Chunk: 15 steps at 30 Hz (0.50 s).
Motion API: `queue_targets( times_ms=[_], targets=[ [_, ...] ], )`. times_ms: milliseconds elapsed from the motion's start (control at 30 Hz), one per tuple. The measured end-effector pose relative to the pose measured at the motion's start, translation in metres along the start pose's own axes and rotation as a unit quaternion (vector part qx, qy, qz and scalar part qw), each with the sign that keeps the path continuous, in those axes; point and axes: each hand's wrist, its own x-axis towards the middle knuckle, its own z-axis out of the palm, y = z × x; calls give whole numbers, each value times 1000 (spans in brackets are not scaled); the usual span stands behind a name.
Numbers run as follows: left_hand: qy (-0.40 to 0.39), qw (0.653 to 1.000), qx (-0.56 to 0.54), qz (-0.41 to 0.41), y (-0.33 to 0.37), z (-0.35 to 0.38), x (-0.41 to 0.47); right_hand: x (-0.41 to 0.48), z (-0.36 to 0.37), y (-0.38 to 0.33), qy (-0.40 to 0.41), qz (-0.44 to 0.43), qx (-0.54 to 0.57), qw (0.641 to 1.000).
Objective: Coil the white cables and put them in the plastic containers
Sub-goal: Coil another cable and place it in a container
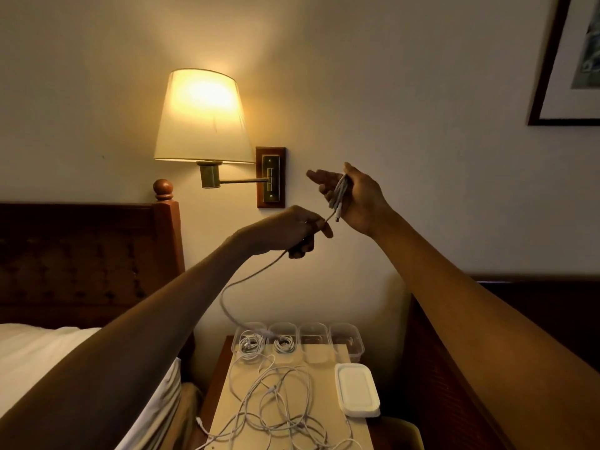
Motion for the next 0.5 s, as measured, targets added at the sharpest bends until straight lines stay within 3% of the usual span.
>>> queue_targets(
  times_ms=[133,267,500],
  targets=[
    [18,990,138,-8,17,-14,4,2,-9,-3,15,-16,-122,992],
    [26,980,189,55,29,-44,-4,-2,-25,-1,12,13,-172,985],
    [69,949,283,120,49,-66,6,-17,-7,18,-103,138,-228,958]
  ],
)
